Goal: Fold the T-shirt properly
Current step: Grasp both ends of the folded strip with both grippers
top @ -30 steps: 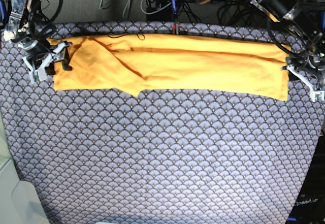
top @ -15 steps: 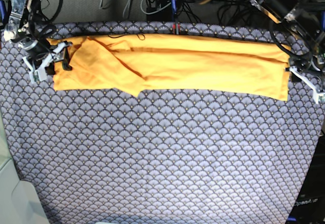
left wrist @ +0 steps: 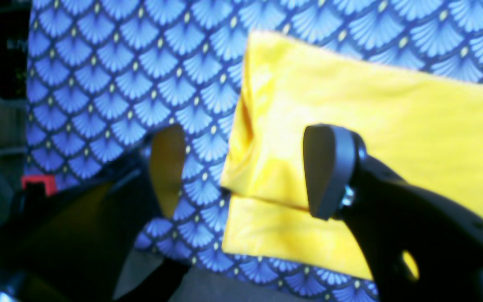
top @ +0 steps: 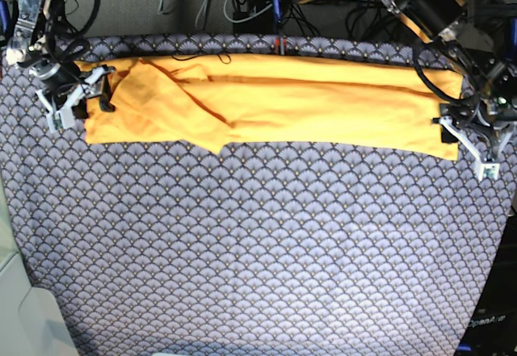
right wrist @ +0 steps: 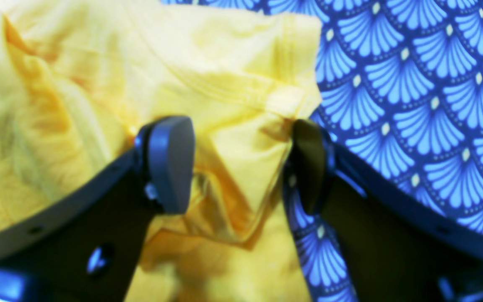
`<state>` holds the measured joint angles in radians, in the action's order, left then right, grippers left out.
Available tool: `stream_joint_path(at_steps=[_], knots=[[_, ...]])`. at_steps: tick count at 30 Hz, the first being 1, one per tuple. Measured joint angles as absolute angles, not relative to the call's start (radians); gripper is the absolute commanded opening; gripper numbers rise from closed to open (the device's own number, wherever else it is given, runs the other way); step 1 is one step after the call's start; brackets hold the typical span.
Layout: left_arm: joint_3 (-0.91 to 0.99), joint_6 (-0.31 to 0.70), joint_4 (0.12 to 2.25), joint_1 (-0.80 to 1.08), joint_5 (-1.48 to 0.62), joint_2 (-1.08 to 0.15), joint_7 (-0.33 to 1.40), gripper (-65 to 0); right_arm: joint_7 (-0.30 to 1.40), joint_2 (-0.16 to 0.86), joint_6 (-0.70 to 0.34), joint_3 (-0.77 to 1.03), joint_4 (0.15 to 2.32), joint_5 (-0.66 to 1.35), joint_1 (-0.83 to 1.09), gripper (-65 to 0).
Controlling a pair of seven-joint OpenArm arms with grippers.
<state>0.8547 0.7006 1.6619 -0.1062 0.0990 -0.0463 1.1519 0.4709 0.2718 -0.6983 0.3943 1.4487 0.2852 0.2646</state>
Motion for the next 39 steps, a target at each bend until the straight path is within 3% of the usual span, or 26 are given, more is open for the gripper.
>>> stream_joint_path(at_steps=[39], knots=[[0.926,0.697,1.341,-0.114,0.084,-0.116,0.985,-22.3,0.467,0.279,-0.694,0.360,1.451,0.286,0.261,-26.9]])
